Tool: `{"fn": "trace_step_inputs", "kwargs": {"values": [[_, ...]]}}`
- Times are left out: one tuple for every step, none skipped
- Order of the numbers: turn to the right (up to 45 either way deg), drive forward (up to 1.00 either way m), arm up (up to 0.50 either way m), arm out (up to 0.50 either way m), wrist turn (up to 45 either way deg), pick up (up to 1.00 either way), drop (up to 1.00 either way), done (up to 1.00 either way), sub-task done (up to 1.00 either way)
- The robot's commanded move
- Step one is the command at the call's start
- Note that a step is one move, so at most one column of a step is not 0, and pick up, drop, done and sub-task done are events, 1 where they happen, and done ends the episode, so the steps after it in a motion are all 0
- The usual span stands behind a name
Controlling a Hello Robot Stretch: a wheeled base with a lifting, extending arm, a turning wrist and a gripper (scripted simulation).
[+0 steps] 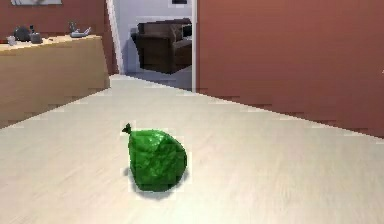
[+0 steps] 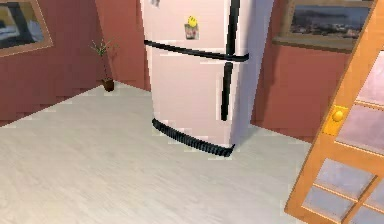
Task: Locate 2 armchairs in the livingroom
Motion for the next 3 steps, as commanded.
{"fn": "trace_step_inputs", "kwargs": {"values": [[0.0, 0.10, 0.00, 0.00, 0.0, 0.00, 0.00, 0.00, 0.00], [27.0, 0.00, 0.00, 0.00, 0.0, 0.00, 0.00, 0.00, 0.00], [0.0, 1.00, 0.00, 0.00, 0.0, 0.00, 0.00, 0.00, 0.00]]}}
